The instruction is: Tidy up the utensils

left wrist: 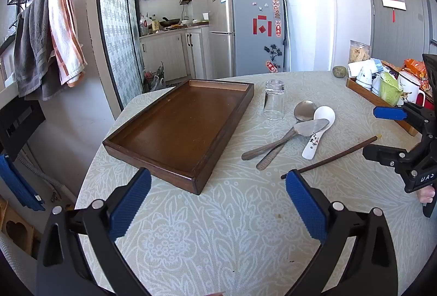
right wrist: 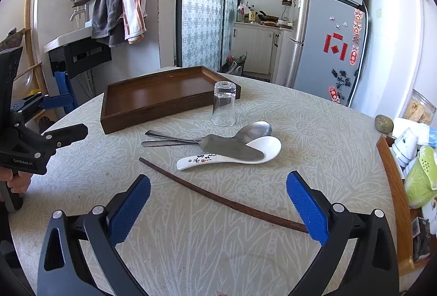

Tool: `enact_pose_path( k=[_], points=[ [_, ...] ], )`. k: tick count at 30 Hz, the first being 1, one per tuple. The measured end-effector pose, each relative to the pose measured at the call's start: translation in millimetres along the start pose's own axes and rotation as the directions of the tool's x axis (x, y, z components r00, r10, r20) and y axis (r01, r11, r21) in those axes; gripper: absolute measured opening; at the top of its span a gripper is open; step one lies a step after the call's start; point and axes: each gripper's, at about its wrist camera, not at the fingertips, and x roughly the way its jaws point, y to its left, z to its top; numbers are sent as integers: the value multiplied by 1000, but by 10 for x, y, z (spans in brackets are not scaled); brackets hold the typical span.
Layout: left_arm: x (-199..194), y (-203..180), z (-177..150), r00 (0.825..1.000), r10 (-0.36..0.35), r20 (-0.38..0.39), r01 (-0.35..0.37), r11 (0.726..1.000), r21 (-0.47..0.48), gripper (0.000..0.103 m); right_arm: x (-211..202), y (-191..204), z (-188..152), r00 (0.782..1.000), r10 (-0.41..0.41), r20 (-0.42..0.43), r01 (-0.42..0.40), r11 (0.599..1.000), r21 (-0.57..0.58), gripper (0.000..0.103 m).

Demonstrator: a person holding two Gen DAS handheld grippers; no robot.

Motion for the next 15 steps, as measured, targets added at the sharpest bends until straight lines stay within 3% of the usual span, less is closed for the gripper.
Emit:
enact_pose_path(
  k=[15],
  points=[
    [1, 1, 0, 1000, -2, -2, 2, 1000, -2, 100, -1, -1, 2, 1000, 0, 0, 0, 1000, -4, 100]
  ],
)
